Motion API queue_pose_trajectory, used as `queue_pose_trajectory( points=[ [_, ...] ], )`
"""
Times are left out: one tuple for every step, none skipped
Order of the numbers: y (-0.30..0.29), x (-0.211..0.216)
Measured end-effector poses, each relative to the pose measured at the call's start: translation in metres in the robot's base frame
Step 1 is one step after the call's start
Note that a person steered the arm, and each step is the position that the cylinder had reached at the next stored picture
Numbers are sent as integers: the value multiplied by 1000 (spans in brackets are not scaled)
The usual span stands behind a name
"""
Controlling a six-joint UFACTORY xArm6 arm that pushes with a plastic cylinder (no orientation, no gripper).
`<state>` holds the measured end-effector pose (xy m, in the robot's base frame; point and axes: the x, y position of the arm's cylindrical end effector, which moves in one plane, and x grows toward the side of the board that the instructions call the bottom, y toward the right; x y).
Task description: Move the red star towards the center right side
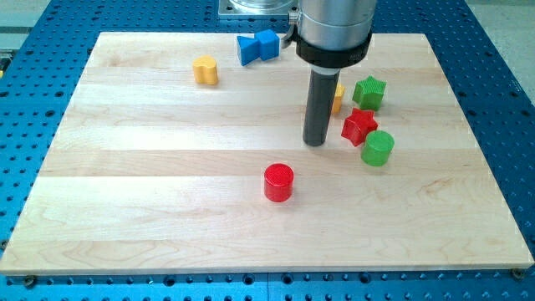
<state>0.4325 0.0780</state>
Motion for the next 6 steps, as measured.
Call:
queue_pose_trajectory(
  points=[
    [58,-15],
    [66,-17],
    [63,21],
    [101,15],
    [87,3],
    [66,-5]
  ],
)
